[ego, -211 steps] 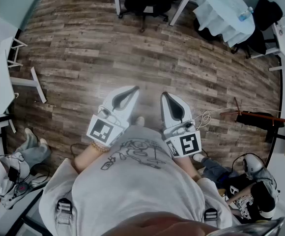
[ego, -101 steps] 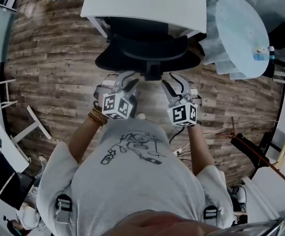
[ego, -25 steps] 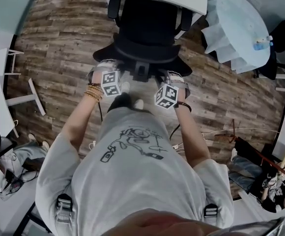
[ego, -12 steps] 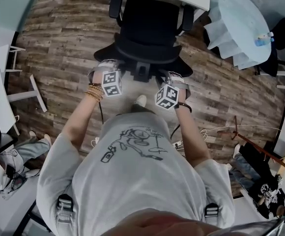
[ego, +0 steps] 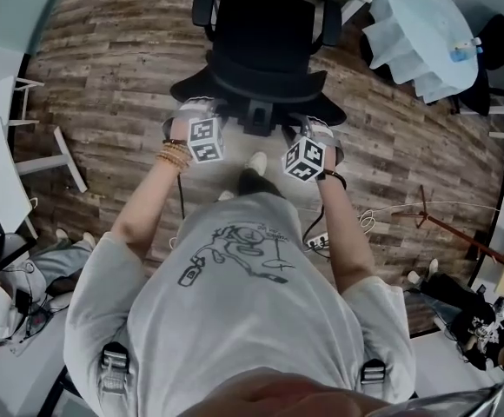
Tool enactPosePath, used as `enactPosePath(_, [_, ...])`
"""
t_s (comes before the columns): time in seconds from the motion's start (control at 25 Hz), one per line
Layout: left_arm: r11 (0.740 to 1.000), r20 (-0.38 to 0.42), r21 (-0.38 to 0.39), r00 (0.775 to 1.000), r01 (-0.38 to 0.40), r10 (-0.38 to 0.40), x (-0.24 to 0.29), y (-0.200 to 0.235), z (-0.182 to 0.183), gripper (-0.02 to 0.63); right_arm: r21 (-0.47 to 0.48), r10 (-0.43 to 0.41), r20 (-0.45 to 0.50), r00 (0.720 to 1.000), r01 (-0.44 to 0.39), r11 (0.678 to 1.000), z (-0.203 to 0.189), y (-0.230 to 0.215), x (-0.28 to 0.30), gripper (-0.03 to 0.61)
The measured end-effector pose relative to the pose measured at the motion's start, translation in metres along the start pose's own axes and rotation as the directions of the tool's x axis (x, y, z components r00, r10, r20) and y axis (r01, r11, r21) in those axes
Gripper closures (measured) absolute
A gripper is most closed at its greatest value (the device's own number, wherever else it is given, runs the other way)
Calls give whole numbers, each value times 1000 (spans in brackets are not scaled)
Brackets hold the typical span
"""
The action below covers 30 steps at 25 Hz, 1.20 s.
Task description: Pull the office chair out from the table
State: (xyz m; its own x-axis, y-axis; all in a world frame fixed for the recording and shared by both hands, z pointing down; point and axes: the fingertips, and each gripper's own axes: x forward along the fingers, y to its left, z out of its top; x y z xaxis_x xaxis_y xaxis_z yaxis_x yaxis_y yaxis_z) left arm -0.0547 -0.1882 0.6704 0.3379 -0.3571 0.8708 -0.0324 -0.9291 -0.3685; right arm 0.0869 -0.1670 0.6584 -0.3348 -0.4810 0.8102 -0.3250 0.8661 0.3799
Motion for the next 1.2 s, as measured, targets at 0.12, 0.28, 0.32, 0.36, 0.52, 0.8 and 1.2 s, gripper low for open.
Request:
enactPosePath(0.12, [1000,5,13,1000,-12,12,-10,-19,-10,503,34,22,-14,1000,-21,999,7,23,-7,457])
enactPosePath(0.28, [1000,15,7,1000,-6,6,-28,-45,-19,502,41,20,-11,1000,-19,999,17,53,-15,456])
enactPosePath(0.32, [1000,18,10,1000,-5,5,-32,-51,-21,502,42,15,-10,1000,-14,999,19,61,-17,456])
enactPosePath(0.36, [1000,21,14,1000,-6,5,-36,-58,-24,502,44,10,-11,1000,-10,999,21,69,-19,456])
enactPosePath(0.52, [1000,29,24,1000,-7,6,-52,-86,-34,502,46,6,-11,1000,-5,999,30,101,-30,456])
enactPosePath(0.8, [999,31,39,1000,2,-3,-81,-140,-53,503,54,1,-18,1000,0,999,44,161,-50,454])
enactPosePath(1.2, [999,40,40,999,8,-10,-113,-208,-61,503,62,-9,-18,1000,10,998,49,230,-79,452])
